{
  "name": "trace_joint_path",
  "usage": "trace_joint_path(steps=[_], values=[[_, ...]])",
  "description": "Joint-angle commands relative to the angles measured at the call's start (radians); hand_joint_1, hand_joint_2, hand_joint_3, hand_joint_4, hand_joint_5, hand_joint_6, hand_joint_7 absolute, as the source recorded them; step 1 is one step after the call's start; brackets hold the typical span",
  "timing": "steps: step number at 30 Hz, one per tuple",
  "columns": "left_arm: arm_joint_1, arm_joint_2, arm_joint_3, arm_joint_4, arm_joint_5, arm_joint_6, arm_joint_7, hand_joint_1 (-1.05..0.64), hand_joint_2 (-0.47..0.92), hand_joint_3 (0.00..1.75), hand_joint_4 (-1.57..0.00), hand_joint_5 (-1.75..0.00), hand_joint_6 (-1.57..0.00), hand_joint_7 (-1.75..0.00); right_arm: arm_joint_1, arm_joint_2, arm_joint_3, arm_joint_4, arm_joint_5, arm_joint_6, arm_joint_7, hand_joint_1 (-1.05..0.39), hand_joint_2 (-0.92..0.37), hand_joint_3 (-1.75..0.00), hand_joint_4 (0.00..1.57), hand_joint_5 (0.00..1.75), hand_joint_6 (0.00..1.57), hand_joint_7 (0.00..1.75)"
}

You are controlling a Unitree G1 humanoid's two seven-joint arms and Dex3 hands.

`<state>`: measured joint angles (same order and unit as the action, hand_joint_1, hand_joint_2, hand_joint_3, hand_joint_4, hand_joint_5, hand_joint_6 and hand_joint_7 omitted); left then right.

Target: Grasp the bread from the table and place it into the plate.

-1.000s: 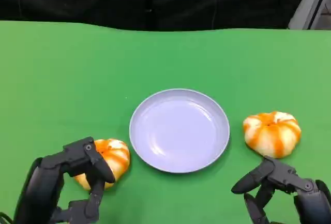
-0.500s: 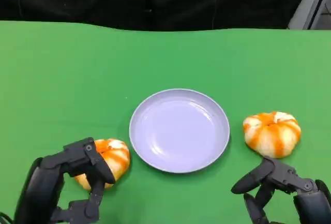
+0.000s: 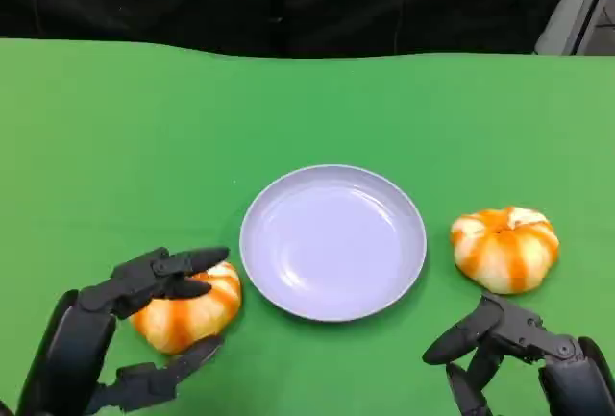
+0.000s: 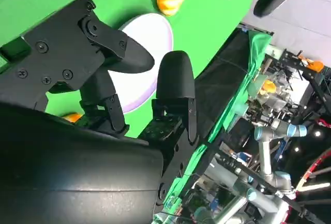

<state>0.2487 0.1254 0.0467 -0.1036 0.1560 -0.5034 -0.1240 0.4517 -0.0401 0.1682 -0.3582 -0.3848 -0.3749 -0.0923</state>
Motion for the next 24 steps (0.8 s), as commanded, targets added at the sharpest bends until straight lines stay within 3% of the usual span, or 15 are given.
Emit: trace_joint_path(steps=[1, 5, 11, 15, 24], values=[[-0.014, 0.051, 0.016, 0.004, 0.079, 0.031, 0.028, -0.29, 0.9, 0.09, -0.32, -0.43, -0.4, 0.0, 0.009, 0.009, 0.01, -0.017, -0.007, 0.014, -0.012, -0.13, -0.45, -1.12, 0.77, 1.58, 0.73, 1.19], [-0.023, 0.09, 0.009, 0.003, 0.152, 0.053, 0.039, -0.37, 0.92, 0.02, -0.2, -0.45, -0.25, 0.0, 0.018, 0.015, 0.018, -0.027, -0.012, 0.021, -0.014, -0.14, -0.45, -1.13, 0.78, 1.58, 0.73, 1.19], [-0.03, 0.125, -0.007, -0.043, 0.341, 0.137, 0.088, -0.5, 0.92, 0.01, -0.11, -0.47, -0.19, -0.01, 0.037, 0.022, 0.028, -0.048, -0.016, 0.034, -0.019, -0.14, -0.45, -1.13, 0.77, 1.57, 0.73, 1.19], [-0.058, 0.142, -0.044, -0.073, 0.469, 0.223, 0.091, -0.5, 0.9, 0.0, -0.13, -0.39, -0.21, -0.01, 0.044, 0.022, 0.032, -0.063, -0.013, 0.049, -0.014, -0.14, -0.45, -1.13, 0.77, 1.58, 0.72, 1.19], [-0.2, 0.215, -0.201, -0.043, 0.748, 0.486, -0.065, -0.55, 0.92, 0.01, -0.23, -0.34, -0.24, -0.02, 0.036, 0.016, 0.032, -0.061, -0.015, 0.056, -0.016, -0.14, -0.45, -1.13, 0.78, 1.58, 0.72, 1.19]])
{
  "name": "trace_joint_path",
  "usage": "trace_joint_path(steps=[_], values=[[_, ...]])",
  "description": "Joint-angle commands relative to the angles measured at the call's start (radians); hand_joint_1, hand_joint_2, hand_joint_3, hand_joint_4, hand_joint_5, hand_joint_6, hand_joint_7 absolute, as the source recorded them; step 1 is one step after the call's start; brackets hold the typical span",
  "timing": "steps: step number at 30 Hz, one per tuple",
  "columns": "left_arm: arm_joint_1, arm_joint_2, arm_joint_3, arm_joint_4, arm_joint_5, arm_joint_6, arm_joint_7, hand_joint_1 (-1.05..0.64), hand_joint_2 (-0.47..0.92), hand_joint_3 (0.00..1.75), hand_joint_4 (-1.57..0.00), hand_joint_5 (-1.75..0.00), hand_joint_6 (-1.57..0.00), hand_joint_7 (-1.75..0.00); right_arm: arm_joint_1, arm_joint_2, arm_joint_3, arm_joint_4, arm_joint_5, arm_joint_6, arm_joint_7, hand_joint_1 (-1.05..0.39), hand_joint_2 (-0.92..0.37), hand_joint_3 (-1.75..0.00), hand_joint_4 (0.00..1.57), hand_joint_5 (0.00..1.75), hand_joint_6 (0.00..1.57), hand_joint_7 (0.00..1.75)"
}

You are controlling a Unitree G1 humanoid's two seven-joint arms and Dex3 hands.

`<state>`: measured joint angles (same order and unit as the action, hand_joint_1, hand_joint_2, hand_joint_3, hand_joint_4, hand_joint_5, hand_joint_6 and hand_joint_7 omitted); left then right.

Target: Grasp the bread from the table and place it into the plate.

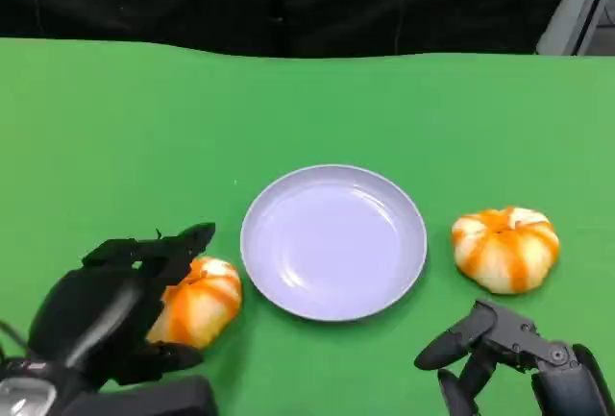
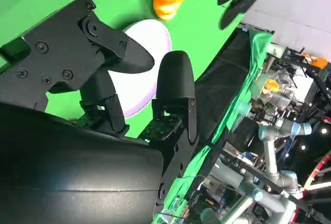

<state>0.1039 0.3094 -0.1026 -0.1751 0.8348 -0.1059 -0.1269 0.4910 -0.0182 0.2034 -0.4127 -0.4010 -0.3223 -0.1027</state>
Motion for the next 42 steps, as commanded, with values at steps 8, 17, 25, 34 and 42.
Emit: trace_joint_path(steps=[8, 17, 25, 34, 42], values=[[-0.177, 0.035, -0.148, 0.213, 0.112, 0.176, -0.04, -0.47, 0.87, 0.0, -0.45, -0.21, -0.4, -0.02, -0.006, -0.004, 0.004, -0.002, 0.007, 0.004, -0.008, -0.13, -0.45, -1.13, 0.79, 1.58, 0.73, 1.19], [-0.268, 0.025, -0.254, 0.493, 0.115, 0.167, 0.09, -0.38, 0.92, 0.03, -0.74, -0.61, -0.77, -0.07, 0.005, -0.009, 0.007, -0.005, -0.002, -0.005, -0.016, -0.13, -0.44, -1.13, 0.79, 1.59, 0.73, 1.18], [-0.255, 0.052, -0.244, 0.567, 0.011, -0.007, 0.345, -0.15, 0.85, 0.32, -0.72, -1.68, -0.88, -0.95, 0.012, -0.008, 0.006, -0.014, 0.008, 0.003, -0.011, -0.15, -0.45, -1.11, 0.78, 1.6, 0.73, 1.18], [-0.22, 0.078, -0.168, 0.484, -0.081, -0.25, 0.598, -0.11, 0.33, 1.26, -0.9, -1.75, -0.81, -1.47, -0.005, -0.013, 0.002, 0.004, 0.012, -0.006, -0.01, -0.14, -0.46, -1.11, 0.79, 1.61, 0.73, 1.18], [-0.217, 0.064, -0.148, 0.398, -0.084, -0.33, 0.657, -0.12, 0.29, 1.4, -0.94, -1.75, -0.82, -1.51, -0.008, -0.008, 0.007, 0.009, 0.008, -0.002, -0.014, -0.13, -0.45, -1.12, 0.78, 1.61, 0.73, 1.19]])
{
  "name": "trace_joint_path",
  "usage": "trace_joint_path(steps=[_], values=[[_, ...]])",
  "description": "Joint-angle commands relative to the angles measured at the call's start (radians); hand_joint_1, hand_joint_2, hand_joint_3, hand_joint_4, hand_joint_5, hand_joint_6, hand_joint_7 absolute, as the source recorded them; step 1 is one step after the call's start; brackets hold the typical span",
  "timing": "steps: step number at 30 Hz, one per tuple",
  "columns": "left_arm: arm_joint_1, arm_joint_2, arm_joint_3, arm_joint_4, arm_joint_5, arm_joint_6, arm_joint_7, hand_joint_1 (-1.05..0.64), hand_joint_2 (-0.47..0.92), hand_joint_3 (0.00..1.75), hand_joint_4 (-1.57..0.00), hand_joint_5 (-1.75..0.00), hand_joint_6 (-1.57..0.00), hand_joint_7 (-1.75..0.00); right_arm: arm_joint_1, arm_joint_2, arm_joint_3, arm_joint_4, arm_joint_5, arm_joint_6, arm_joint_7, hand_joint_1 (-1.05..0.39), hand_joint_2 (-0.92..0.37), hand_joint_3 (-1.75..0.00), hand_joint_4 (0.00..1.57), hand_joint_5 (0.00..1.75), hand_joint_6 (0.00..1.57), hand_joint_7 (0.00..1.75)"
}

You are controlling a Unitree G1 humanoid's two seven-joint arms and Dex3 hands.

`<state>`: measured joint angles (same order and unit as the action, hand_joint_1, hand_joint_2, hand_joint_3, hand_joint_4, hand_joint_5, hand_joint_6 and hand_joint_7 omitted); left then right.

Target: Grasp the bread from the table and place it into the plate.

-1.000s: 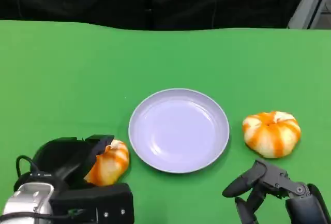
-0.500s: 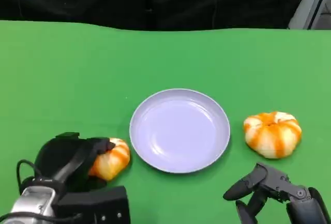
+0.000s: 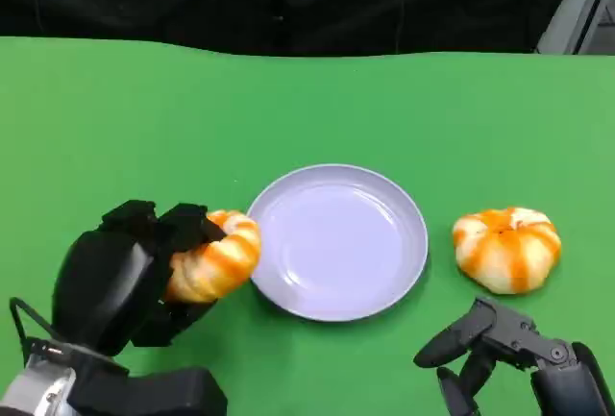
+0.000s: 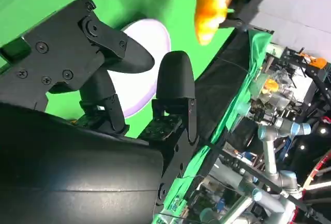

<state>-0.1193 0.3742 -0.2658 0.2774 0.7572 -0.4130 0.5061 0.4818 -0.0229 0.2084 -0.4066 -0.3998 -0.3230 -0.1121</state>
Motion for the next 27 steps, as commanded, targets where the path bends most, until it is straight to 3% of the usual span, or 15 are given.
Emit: trace_joint_path(steps=[1, 4, 11, 15, 27], values=[[0.003, -0.004, 0.014, -0.067, -0.006, -0.028, 0.023, -0.12, 0.28, 1.42, -0.94, -1.75, -0.82, -1.52, 0.001, -0.004, 0.002, 0.003, 0.005, -0.004, -0.006, -0.13, -0.45, -1.12, 0.78, 1.61, 0.73, 1.19], [-0.012, -0.02, 0.01, -0.081, 0.0, -0.034, 0.023, -0.11, 0.26, 1.47, -0.95, -1.75, -0.81, -1.55, 0.001, -0.006, 0.003, 0.005, 0.001, -0.009, -0.008, -0.12, -0.45, -1.13, 0.78, 1.6, 0.73, 1.19], [-0.097, -0.062, -0.028, -0.06, 0.029, -0.051, 0.005, -0.14, 0.16, 1.59, -0.94, -1.73, -0.86, -1.44, 0.012, -0.007, 0.006, 0.001, 0.008, -0.01, -0.007, -0.11, -0.45, -1.13, 0.78, 1.6, 0.73, 1.19], [-0.162, -0.101, -0.059, -0.01, 0.044, -0.053, 0.007, -0.16, 0.17, 1.6, -0.94, -1.75, -0.83, -1.5, 0.014, -0.008, 0.006, 0.0, 0.01, -0.008, -0.004, -0.13, -0.44, -1.13, 0.77, 1.6, 0.72, 1.19], [-0.372, -0.218, -0.154, 0.228, 0.054, 0.02, -0.033, -0.17, 0.25, 1.35, -0.91, -1.75, -0.82, -1.52, 0.021, -0.003, 0.024, -0.005, -0.013, -0.006, -0.016, -0.13, -0.46, -1.11, 0.77, 1.63, 0.72, 1.19]])
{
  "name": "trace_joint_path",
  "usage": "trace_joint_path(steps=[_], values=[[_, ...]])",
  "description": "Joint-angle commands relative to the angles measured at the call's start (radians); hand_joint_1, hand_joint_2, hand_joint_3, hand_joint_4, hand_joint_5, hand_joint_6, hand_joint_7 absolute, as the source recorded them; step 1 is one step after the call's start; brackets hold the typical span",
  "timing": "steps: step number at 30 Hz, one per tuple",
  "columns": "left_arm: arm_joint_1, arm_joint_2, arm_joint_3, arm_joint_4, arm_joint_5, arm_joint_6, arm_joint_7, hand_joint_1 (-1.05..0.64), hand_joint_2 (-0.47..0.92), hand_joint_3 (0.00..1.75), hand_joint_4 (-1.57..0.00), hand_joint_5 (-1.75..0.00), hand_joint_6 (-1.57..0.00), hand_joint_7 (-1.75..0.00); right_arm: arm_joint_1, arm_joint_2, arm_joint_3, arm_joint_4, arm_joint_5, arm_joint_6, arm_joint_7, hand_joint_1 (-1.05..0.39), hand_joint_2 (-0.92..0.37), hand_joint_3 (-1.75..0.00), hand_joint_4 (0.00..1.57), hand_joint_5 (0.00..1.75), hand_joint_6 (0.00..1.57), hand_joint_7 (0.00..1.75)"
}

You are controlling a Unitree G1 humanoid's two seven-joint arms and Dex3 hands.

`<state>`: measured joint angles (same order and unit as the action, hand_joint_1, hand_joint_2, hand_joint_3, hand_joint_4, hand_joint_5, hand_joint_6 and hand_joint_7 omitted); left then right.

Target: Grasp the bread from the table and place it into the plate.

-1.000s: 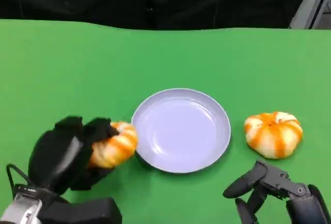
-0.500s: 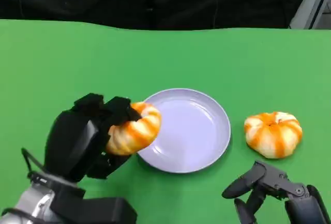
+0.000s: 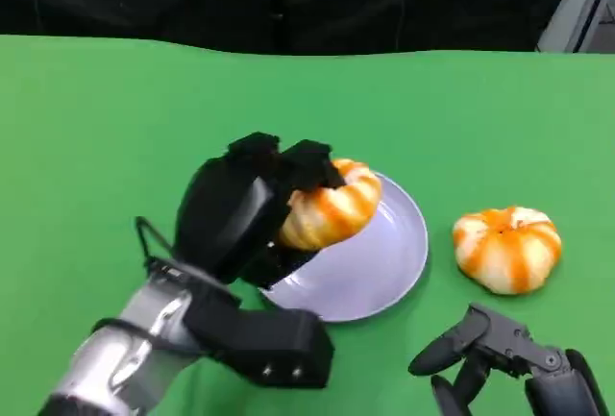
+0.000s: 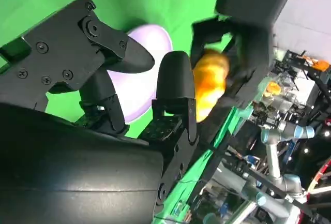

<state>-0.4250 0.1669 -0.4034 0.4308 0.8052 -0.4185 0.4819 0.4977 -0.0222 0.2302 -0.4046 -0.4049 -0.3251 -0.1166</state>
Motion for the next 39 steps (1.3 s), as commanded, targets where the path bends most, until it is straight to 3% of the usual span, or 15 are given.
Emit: trace_joint_path(steps=[1, 3, 4, 5, 7, 8, 9, 10, 11, 13, 20, 29, 33, 36, 39], values=[[-0.078, -0.018, -0.022, 0.088, 0.005, 0.057, -0.034, -0.17, 0.26, 1.33, -0.9, -1.75, -0.83, -1.48, 0.005, -0.003, 0.004, -0.008, -0.011, -0.002, -0.012, -0.13, -0.47, -1.11, 0.78, 1.64, 0.72, 1.19], [-0.086, -0.025, -0.031, 0.083, 0.001, 0.139, -0.117, -0.22, 0.37, 1.09, -0.77, -1.62, -0.82, -1.17, 0.005, -0.003, 0.006, -0.01, -0.016, 0.0, -0.013, -0.14, -0.47, -1.1, 0.77, 1.64, 0.72, 1.19], [-0.085, -0.023, -0.039, 0.066, 0.002, 0.199, -0.192, -0.24, 0.5, 0.85, -0.69, -1.4, -0.79, -0.92, 0.005, -0.002, 0.007, -0.01, -0.016, 0.0, -0.014, -0.14, -0.47, -1.1, 0.77, 1.64, 0.72, 1.19], [-0.083, -0.02, -0.045, 0.049, 0.003, 0.242, -0.246, -0.27, 0.66, 0.53, -0.56, -1.01, -0.72, -0.55, 0.005, -0.001, 0.007, -0.01, -0.017, -0.001, -0.015, -0.15, -0.47, -1.1, 0.77, 1.65, 0.72, 1.19], [-0.077, -0.006, -0.067, 0.013, 0.023, 0.324, -0.349, -0.35, 0.83, 0.23, -0.35, -0.65, -0.6, -0.2, 0.004, -0.001, 0.008, -0.01, -0.017, 0.0, -0.016, -0.15, -0.47, -1.1, 0.77, 1.65, 0.72, 1.19], [-0.071, 0.0, -0.078, -0.013, 0.033, 0.376, -0.416, -0.37, 0.87, 0.15, -0.29, -0.56, -0.56, -0.12, 0.004, -0.002, 0.008, -0.012, -0.014, 0.0, -0.015, -0.15, -0.47, -1.1, 0.77, 1.65, 0.72, 1.19], [-0.063, 0.001, -0.084, -0.04, 0.036, 0.424, -0.476, -0.51, 0.9, 0.18, -0.12, -0.39, -0.35, -0.05, 0.004, -0.003, 0.008, -0.012, -0.011, 0.0, -0.013, -0.14, -0.47, -1.11, 0.78, 1.66, 0.72, 1.19], [-0.052, 0.002, -0.085, -0.076, 0.023, 0.479, -0.56, -0.57, 0.91, 0.2, -0.06, -0.28, -0.25, -0.03, 0.005, -0.004, 0.008, -0.014, -0.009, 0.002, -0.011, -0.14, -0.47, -1.11, 0.78, 1.66, 0.72, 1.19], [-0.045, 0.005, -0.087, -0.105, 0.014, 0.521, -0.631, -0.69, 0.92, 0.23, -0.02, -0.11, -0.1, -0.01, 0.005, -0.005, 0.008, -0.015, -0.009, 0.004, -0.01, -0.15, -0.47, -1.1, 0.78, 1.67, 0.72, 1.19], [-0.037, 0.017, -0.091, -0.153, -0.009, 0.573, -0.749, -0.79, 0.92, 0.27, -0.01, -0.03, -0.03, 0.0, 0.005, -0.006, 0.007, -0.014, -0.011, 0.002, -0.011, -0.16, -0.47, -1.1, 0.78, 1.66, 0.72, 1.19], [-0.014, 0.072, -0.09, -0.229, -0.067, 0.567, -0.876, -0.96, 0.92, 0.3, 0.0, 0.0, 0.0, 0.0, 0.002, -0.006, 0.007, -0.012, -0.02, 0.003, -0.016, -0.15, -0.47, -1.1, 0.8, 1.65, 0.73, 1.18], [0.07, 0.15, -0.025, -0.355, -0.153, 0.511, -0.872, -0.95, 0.92, 0.3, 0.0, 0.0, 0.0, 0.0, -0.002, 0.0, 0.017, -0.009, -0.026, 0.004, -0.021, -0.14, -0.47, -1.11, 0.78, 1.62, 0.73, 1.18], [0.326, 0.164, 0.211, -0.441, -0.412, 0.148, -0.646, -0.7, 0.92, 0.23, -0.05, -0.03, -0.06, -0.03, -0.006, 0.002, 0.024, -0.009, -0.024, 0.003, -0.022, -0.14, -0.46, -1.12, 0.79, 1.61, 0.73, 1.19], [0.411, 0.16, 0.28, -0.429, -0.526, -0.021, -0.607, -0.55, 0.92, 0.24, -0.01, -0.63, -0.18, -0.12, -0.008, -0.002, 0.018, -0.008, -0.016, 0.002, -0.019, -0.15, -0.46, -1.1, 0.8, 1.64, 0.73, 1.18], [0.457, 0.162, 0.307, -0.425, -0.603, -0.079, -0.634, -0.55, 0.92, 0.17, 0.0, -0.81, -0.22, -0.14, -0.01, -0.003, 0.013, -0.01, -0.007, 0.004, -0.017, -0.14, -0.46, -1.1, 0.8, 1.64, 0.73, 1.18]])
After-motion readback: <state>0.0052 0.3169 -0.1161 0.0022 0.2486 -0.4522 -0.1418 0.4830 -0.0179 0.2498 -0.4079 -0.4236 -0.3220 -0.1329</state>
